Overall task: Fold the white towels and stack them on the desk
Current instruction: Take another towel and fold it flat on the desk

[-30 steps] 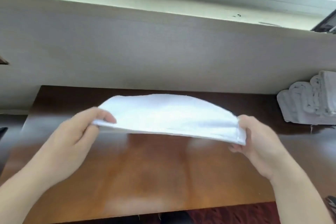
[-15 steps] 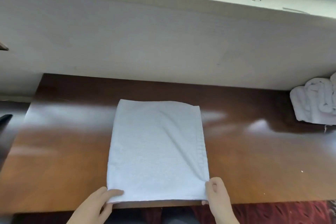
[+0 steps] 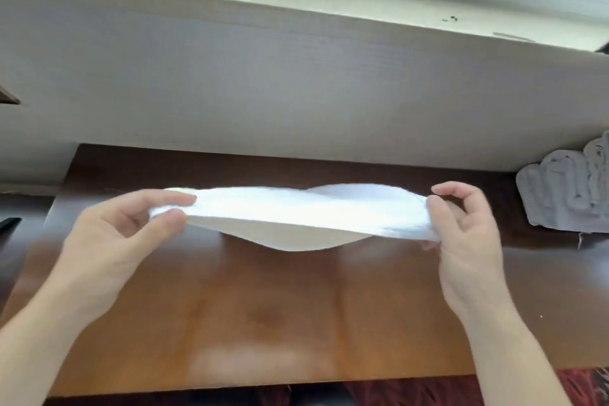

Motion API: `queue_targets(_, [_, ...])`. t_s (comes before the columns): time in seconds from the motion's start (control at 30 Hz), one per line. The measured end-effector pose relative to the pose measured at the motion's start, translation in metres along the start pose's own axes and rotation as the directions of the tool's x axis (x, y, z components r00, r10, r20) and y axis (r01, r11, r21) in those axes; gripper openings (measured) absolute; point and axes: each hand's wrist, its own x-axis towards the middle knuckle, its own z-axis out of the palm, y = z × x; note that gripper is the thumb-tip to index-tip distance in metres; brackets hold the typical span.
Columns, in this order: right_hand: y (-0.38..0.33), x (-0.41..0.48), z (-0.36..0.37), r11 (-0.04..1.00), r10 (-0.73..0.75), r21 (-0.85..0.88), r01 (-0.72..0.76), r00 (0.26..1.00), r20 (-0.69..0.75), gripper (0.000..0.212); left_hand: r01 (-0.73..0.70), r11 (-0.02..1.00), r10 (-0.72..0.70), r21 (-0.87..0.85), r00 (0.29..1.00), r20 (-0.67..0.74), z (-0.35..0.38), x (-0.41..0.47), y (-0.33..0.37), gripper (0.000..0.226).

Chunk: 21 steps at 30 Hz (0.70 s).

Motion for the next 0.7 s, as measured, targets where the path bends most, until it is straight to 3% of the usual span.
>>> queue_targets(0.07, [-0.001, -0.016, -0.01, 1.0, -0.012, 0.014, 0.012, 0.999, 0.043, 0.017, -0.009, 0.998, 0.01, 0.057, 1.0, -0.018, -0.007, -0.015, 0.0, 0.048])
queue_targets(0.17, [0.047, -0.039, -0.016, 0.994, 0.087, -0.067, -0.083, 0.994, 0.066, 0.023, 0.087, 0.986, -0.093, 0.139, 0.995, 0.038, 0.008, -0.039, -0.025, 0.032])
queue_targets(0.27, [0.127, -0.061, -0.017, 0.901, 0.337, -0.318, -0.296, 0.938, 0.084, 0.031, 0.303, 0.927, -0.349, 0.221, 0.912, 0.216, 0.03, -0.062, -0.095, 0.03])
queue_targets(0.33, [0.172, -0.074, -0.015, 0.808, 0.476, -0.437, -0.395, 0.875, 0.089, 0.029, 0.346, 0.873, -0.457, 0.342, 0.825, 0.332, 0.043, -0.077, -0.146, 0.015])
queue_targets(0.4, [0.196, -0.082, -0.012, 0.744, 0.527, -0.515, -0.426, 0.847, 0.061, 0.026, 0.351, 0.842, -0.504, 0.41, 0.783, 0.364, 0.052, -0.086, -0.174, 0.015])
queue_targets(0.47, [0.202, -0.084, -0.012, 0.713, 0.532, -0.546, -0.44, 0.847, 0.013, 0.022, 0.364, 0.828, -0.519, 0.426, 0.785, 0.337, 0.056, -0.083, -0.174, 0.017])
queue_targets(0.53, [0.199, -0.083, -0.015, 0.682, 0.535, -0.603, -0.414, 0.844, 0.026, 0.014, 0.367, 0.828, -0.52, 0.425, 0.786, 0.334, 0.053, -0.074, -0.164, 0.023])
queue_targets(0.6, [0.197, -0.078, -0.018, 0.581, 0.508, -0.761, -0.289, 0.859, 0.062, 0.005, 0.314, 0.823, -0.492, 0.474, 0.812, 0.315, 0.049, -0.059, -0.156, 0.024])
queue_targets(0.7, [0.198, -0.059, -0.01, 0.35, 0.165, -0.935, 0.062, 0.978, 0.127, 0.016, 0.106, 0.798, -0.285, 0.593, 0.934, 0.217, 0.053, -0.028, -0.161, 0.019])
